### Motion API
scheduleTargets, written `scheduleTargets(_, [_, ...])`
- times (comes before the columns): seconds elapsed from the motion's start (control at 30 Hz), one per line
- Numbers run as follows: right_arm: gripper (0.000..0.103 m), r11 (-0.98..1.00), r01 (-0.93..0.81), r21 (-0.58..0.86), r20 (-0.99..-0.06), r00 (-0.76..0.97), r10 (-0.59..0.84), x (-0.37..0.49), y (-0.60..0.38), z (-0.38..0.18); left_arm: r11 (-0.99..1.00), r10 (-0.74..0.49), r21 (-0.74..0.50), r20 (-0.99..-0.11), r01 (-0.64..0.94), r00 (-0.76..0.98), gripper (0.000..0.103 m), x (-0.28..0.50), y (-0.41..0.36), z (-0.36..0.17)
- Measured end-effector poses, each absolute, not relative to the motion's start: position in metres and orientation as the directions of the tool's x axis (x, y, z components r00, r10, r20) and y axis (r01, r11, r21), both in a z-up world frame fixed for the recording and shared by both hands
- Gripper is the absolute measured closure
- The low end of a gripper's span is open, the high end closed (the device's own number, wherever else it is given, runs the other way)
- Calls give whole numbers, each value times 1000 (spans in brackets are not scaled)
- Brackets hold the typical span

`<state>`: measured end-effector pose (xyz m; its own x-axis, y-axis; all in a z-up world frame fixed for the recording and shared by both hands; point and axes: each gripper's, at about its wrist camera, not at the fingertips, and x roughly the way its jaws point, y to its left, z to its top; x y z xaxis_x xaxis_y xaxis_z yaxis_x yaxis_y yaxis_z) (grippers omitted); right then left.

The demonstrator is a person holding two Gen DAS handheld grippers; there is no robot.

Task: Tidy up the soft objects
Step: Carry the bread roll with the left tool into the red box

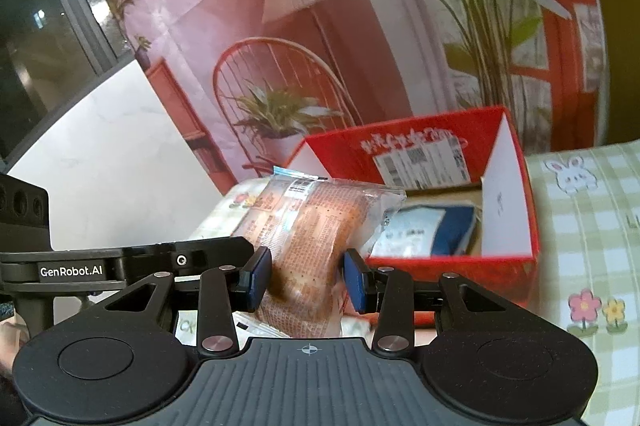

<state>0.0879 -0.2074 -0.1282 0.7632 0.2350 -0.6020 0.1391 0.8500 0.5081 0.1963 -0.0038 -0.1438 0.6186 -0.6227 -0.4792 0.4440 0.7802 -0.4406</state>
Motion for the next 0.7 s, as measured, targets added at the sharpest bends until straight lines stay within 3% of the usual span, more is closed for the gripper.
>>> scheduleTargets(0.43, [66,893,85,443,-608,761,229,165,-219,-127,805,-589,-432,-499,407,635,66,257,5,-142])
scheduleTargets(0.7, [68,884,80,460,-602,760,245,211,-227,-150,846,-531,-392,-564,360,633,66,295,9,-152])
